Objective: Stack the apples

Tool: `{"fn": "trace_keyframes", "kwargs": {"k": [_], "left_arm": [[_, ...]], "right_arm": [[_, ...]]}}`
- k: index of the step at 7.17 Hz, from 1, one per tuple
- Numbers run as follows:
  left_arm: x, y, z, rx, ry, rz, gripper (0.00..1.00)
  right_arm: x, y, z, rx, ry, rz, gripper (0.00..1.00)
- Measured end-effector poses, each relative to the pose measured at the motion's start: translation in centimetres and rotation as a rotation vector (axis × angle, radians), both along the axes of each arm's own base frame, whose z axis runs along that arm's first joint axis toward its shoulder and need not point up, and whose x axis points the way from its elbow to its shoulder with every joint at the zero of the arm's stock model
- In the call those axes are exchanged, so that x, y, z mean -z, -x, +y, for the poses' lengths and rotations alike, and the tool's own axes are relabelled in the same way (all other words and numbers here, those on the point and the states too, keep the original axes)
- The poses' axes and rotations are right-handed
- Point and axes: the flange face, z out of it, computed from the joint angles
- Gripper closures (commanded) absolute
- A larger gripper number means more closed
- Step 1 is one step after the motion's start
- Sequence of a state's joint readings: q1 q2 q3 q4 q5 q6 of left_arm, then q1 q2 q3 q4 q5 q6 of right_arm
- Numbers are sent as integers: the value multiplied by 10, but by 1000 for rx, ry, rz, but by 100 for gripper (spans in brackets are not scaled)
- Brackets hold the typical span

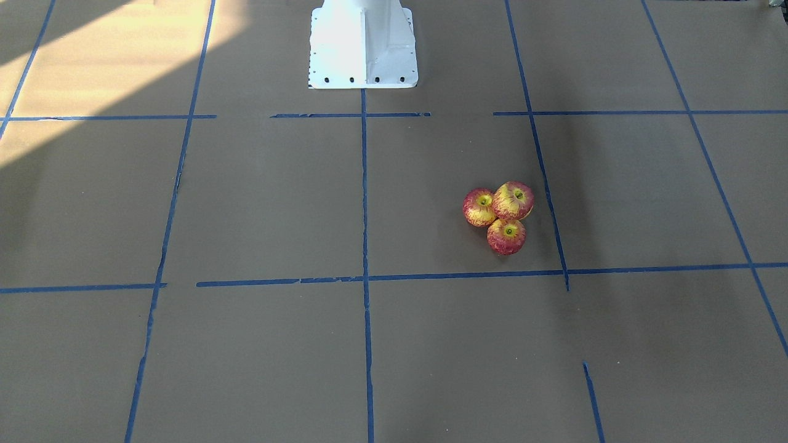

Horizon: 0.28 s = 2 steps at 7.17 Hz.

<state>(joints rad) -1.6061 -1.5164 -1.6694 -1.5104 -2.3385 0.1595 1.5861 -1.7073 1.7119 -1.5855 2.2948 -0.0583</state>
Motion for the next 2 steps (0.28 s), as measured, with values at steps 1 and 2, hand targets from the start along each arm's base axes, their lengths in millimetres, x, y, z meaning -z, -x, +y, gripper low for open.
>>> {"fn": "trace_keyframes", "kwargs": {"k": [1,2], "left_arm": [[-2,0,1,0,3,0,0],[-8,0,3,-1,13,2,0]], "right_arm": [[0,0,0,0,0,0,0],[0,0,0,0,0,0,0]]}}
